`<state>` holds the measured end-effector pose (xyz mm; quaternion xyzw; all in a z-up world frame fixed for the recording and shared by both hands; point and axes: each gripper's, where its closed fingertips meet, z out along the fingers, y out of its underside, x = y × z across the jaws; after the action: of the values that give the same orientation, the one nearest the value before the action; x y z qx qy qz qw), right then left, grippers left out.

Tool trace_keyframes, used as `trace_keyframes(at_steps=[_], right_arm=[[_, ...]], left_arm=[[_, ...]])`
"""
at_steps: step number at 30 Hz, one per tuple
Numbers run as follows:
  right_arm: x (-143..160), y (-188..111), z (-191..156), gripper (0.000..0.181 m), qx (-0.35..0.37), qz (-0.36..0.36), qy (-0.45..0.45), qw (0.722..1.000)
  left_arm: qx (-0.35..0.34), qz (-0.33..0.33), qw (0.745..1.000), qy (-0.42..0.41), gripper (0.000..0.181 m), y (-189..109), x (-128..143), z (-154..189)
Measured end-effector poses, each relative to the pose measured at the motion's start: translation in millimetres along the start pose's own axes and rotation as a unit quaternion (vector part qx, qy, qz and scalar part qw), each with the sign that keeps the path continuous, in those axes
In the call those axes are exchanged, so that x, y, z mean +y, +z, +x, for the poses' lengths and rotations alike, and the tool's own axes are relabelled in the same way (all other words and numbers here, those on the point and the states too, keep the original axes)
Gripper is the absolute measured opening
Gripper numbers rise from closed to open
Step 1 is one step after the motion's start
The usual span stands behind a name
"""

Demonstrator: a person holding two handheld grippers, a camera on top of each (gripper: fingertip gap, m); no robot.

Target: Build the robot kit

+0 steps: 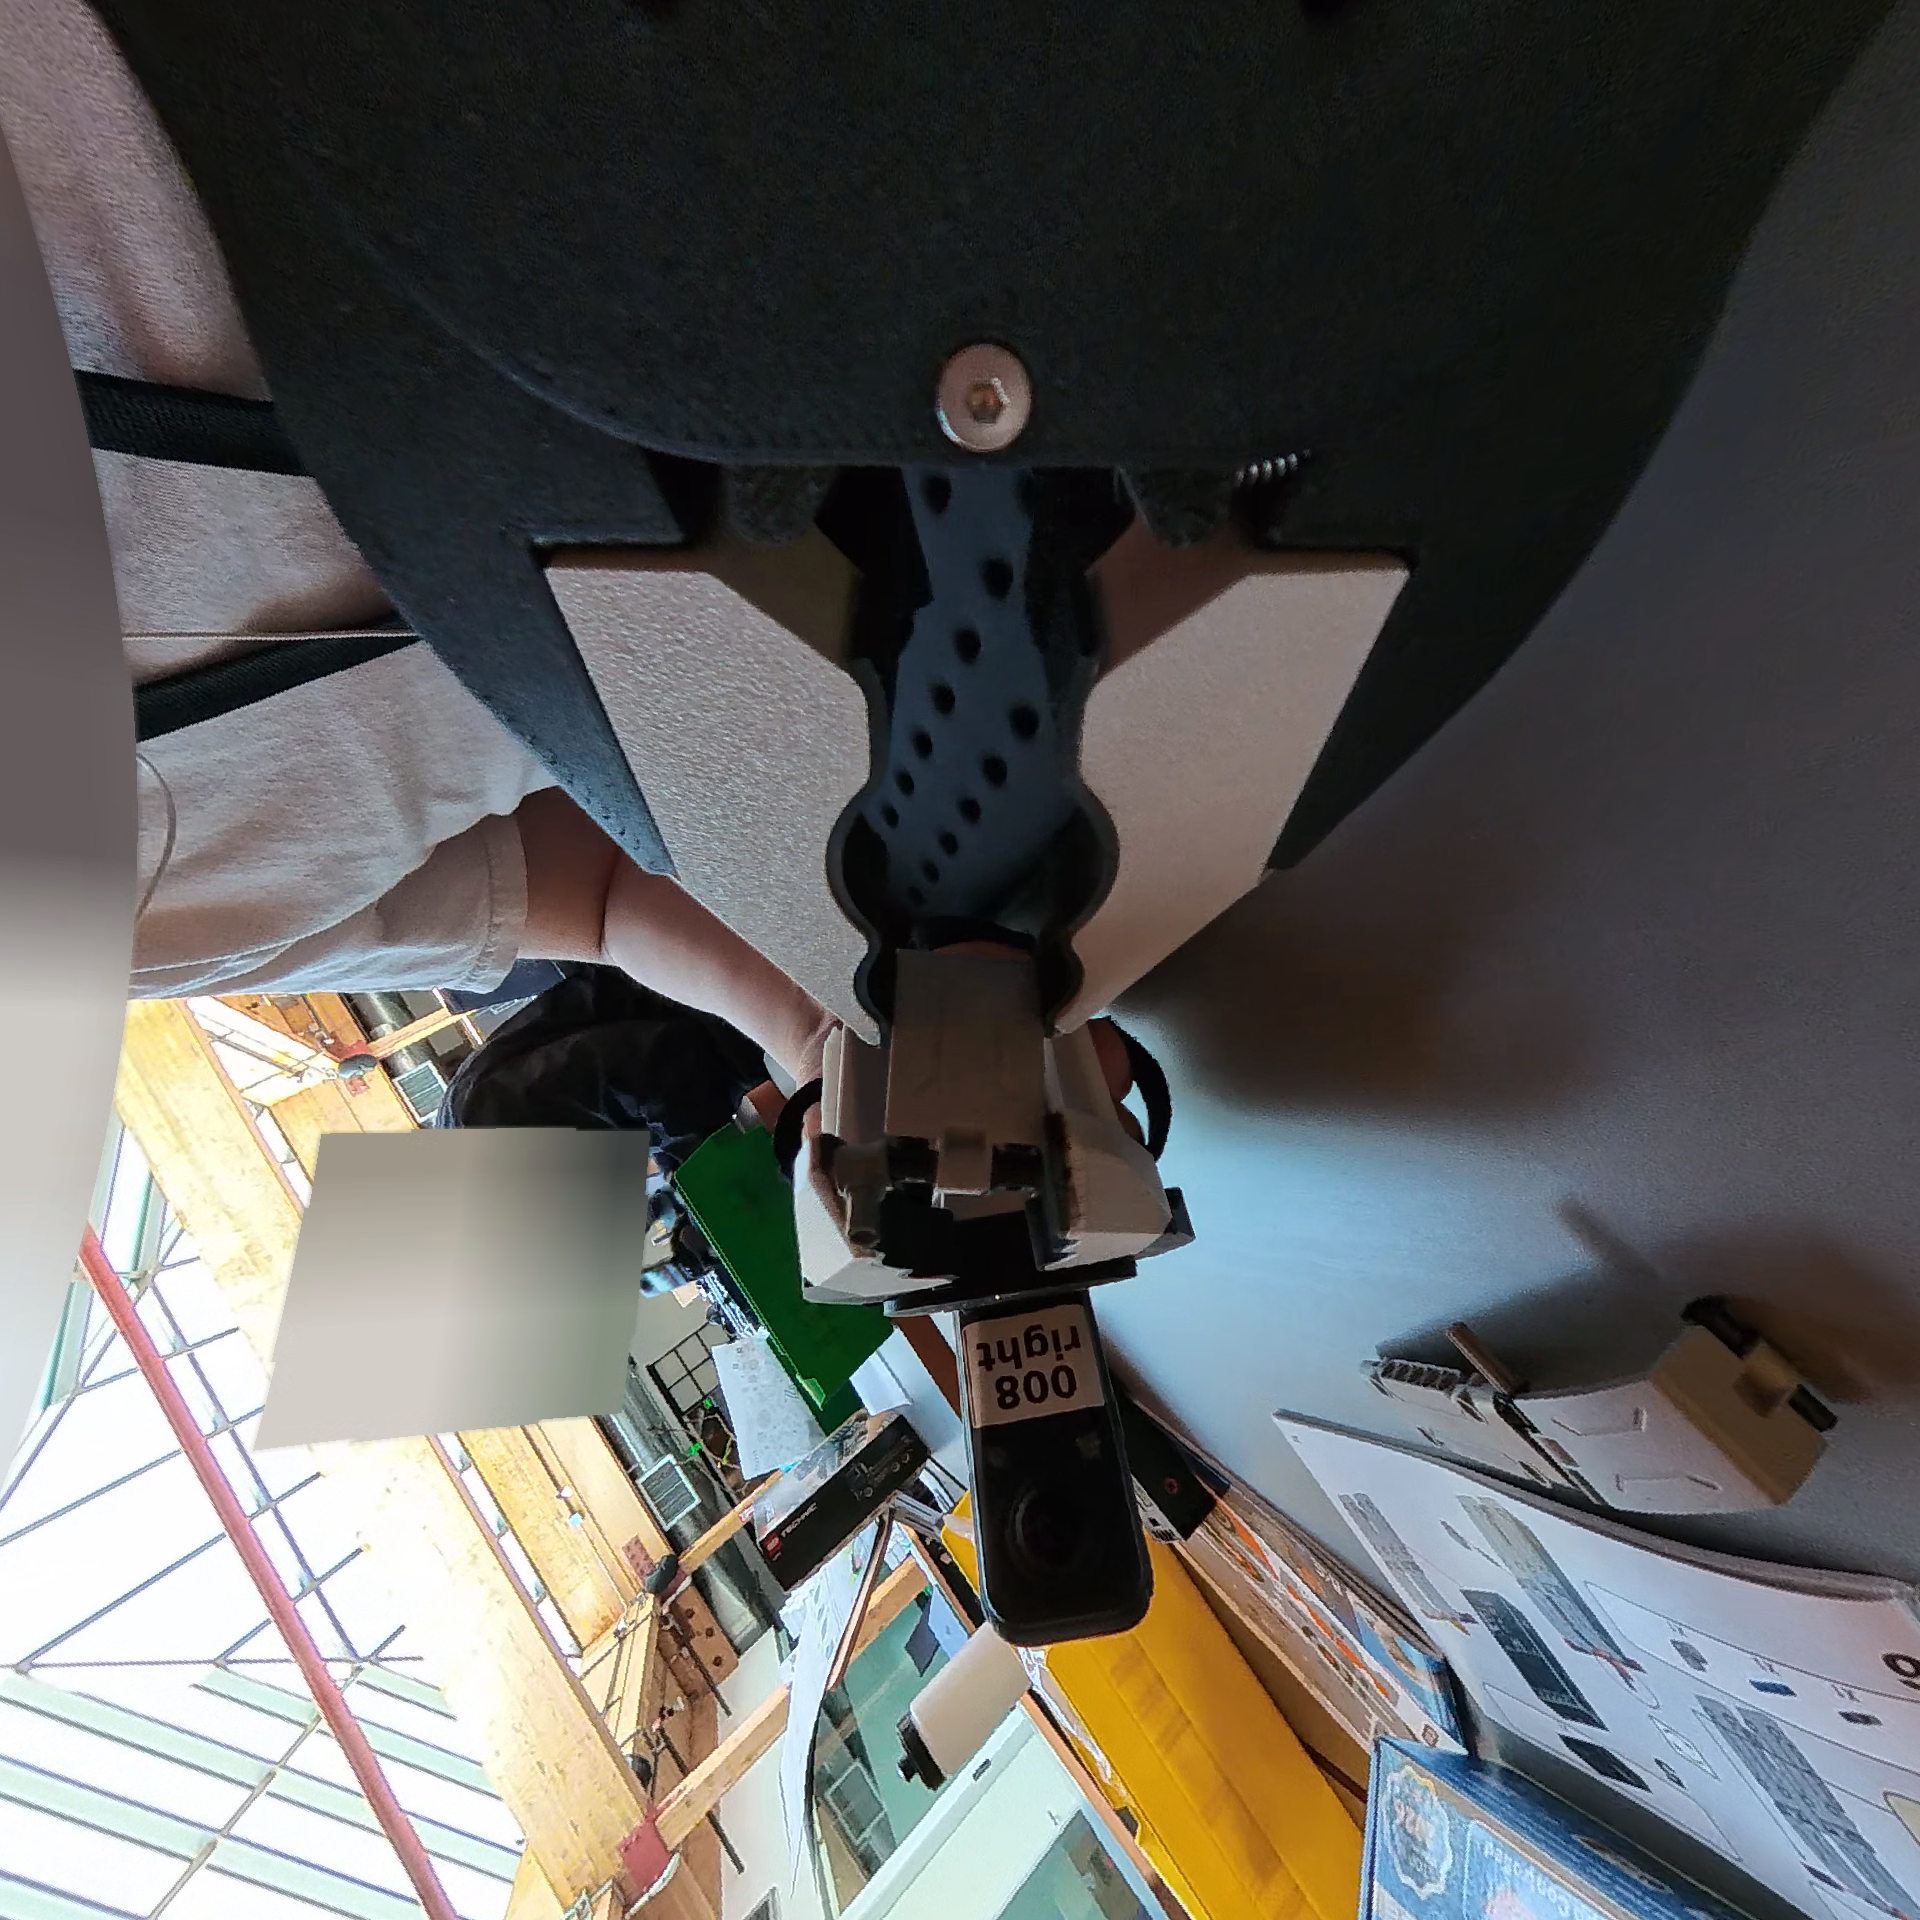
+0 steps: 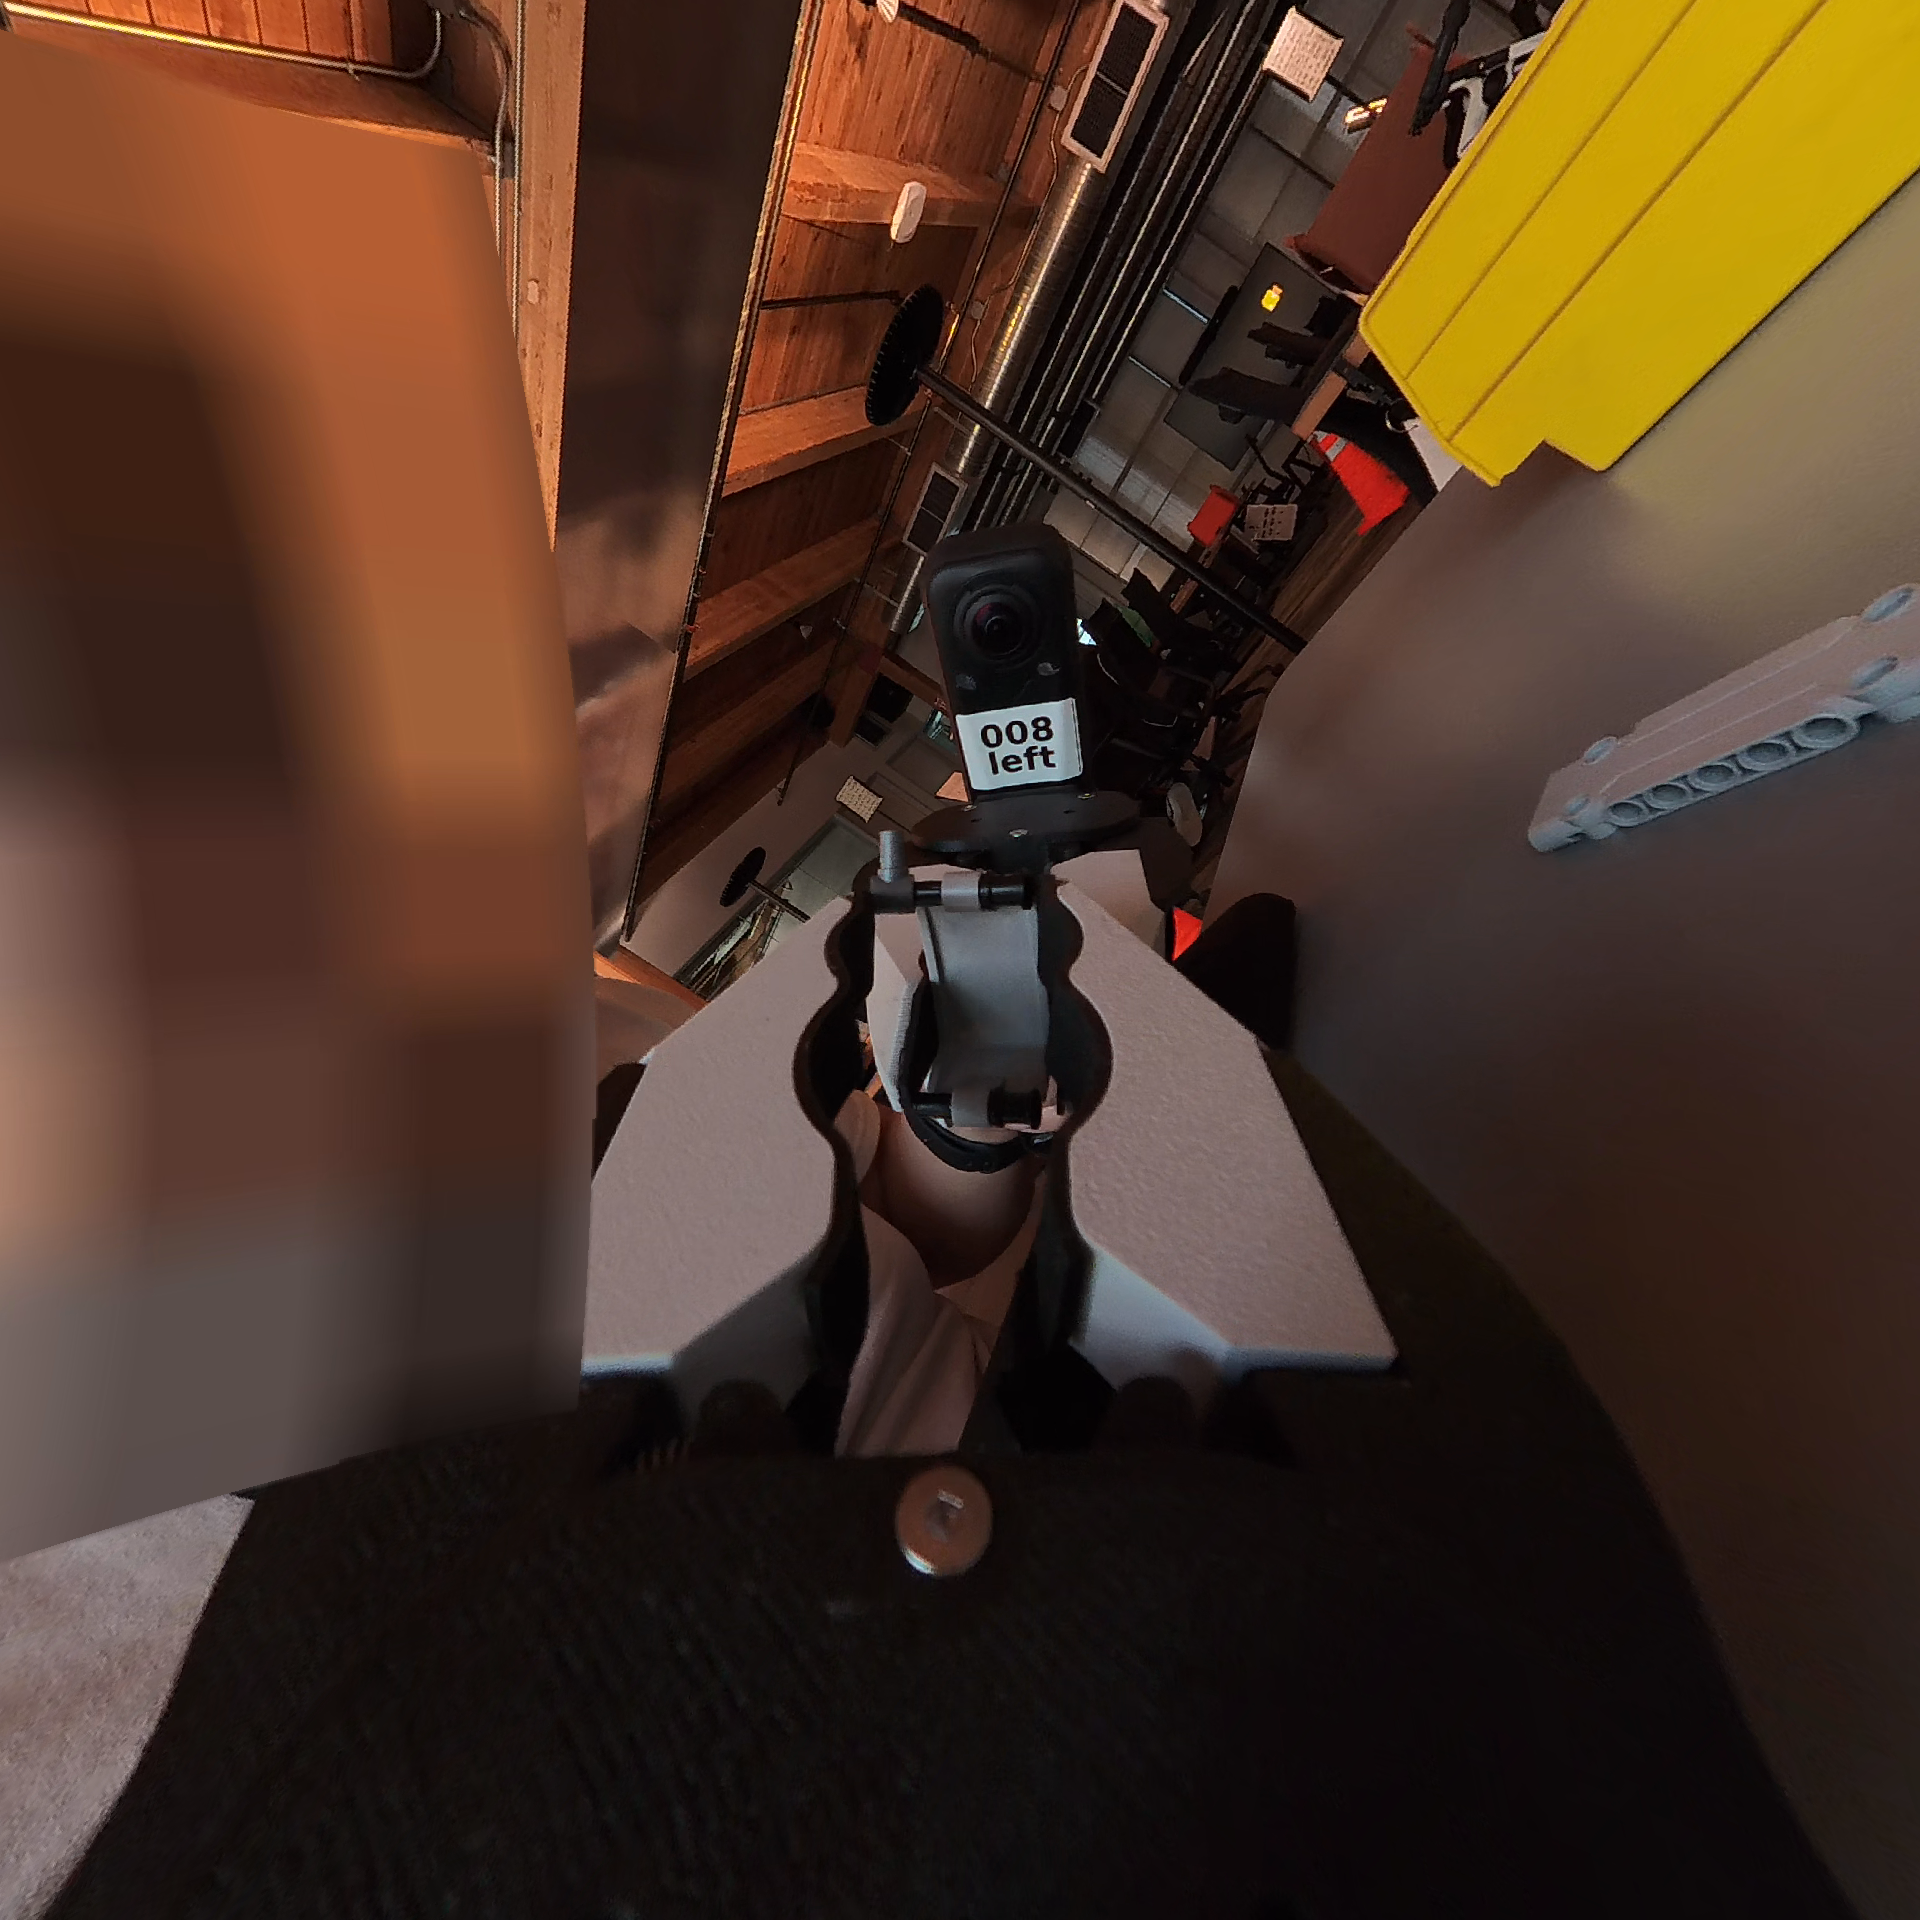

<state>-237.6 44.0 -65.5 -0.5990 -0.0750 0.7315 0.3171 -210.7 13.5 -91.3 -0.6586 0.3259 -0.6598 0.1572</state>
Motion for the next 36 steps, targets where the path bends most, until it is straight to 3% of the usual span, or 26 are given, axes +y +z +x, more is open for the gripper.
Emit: trace_keyframes(at_steps=[22,36], right_arm=[[3.0,-0.7,6.9,0.031,0.024,-0.012,-0.022,0.999],[3.3,-0.5,2.8,0.031,0.011,-0.012,-0.021,1.000]], left_arm=[[-0.043,-0.009,0.999,0.013,0.025,1.9,3.0,-8.4],[-0.012,-0.007,1.000,0.004,0.025,0.7,2.2,-1.9]])
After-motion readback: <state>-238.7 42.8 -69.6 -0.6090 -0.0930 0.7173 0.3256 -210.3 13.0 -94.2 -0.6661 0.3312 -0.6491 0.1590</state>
